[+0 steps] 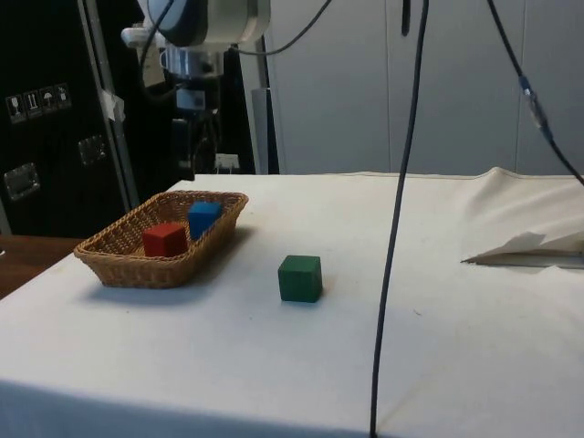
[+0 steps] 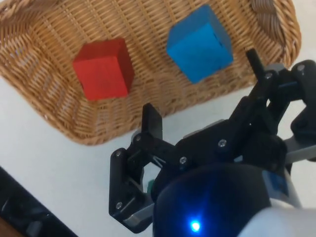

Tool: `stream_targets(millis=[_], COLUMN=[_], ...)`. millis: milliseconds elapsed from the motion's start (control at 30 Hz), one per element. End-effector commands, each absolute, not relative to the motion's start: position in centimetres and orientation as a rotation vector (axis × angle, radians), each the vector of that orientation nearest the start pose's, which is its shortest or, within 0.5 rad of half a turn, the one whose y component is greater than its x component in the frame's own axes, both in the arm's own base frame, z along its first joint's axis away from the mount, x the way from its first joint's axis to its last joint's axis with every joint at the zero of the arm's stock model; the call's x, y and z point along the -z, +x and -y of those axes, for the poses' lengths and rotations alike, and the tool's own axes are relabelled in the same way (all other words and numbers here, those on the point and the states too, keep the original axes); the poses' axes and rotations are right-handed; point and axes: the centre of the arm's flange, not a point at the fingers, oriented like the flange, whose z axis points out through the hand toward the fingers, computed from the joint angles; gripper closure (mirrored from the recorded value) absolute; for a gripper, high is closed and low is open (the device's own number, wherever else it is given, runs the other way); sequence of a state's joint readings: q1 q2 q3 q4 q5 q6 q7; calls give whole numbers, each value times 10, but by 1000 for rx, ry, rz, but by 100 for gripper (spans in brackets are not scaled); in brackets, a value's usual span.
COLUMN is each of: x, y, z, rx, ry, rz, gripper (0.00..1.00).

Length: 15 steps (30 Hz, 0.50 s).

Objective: Pick up exactly two blocks and place them into the basket.

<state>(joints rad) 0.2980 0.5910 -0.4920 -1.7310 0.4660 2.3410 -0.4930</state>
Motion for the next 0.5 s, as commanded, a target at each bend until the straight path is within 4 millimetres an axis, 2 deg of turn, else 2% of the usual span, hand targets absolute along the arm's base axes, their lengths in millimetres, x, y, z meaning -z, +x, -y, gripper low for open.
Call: stream_targets(millis=[0, 467], x=[-288, -310], y=[666, 629], z=[89, 97], rx=[206, 194], ry=[-3095, -3085], rz=[107, 121], gripper=[0, 0])
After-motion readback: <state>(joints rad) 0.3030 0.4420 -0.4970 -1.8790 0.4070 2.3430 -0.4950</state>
